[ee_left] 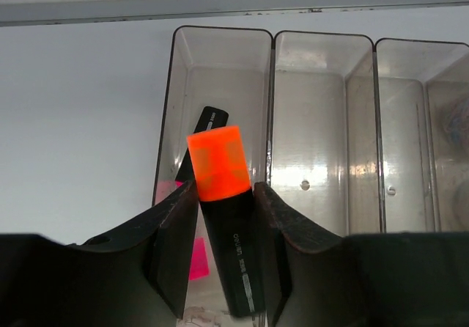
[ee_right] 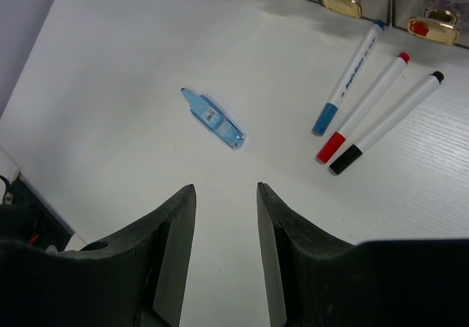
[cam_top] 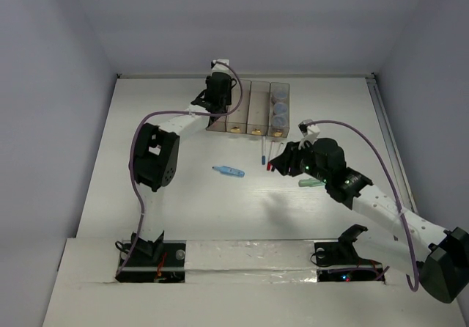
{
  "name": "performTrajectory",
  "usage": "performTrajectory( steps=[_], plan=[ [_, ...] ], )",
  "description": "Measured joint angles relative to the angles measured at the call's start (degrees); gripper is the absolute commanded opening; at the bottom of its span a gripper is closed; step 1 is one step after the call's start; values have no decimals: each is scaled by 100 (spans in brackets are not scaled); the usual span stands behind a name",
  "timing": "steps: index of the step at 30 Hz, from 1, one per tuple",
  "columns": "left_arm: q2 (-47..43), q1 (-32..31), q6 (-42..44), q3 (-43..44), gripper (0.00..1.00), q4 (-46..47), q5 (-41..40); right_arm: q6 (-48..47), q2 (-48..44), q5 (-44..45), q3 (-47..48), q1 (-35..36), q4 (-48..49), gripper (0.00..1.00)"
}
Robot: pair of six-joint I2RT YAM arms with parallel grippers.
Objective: Sort the stationery into containers
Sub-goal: Place the pen in the storage box.
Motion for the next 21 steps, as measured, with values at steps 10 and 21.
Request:
performTrajectory(
  steps=[10, 21],
  plan=[
    [-2, 0, -22, -24, 57, 20, -22, -68, -52, 98, 20, 0, -396, 46],
    [-2417, -382, -1093, -1974, 46, 319, 273, 46, 592, 748, 225, 0, -754, 15]
  ],
)
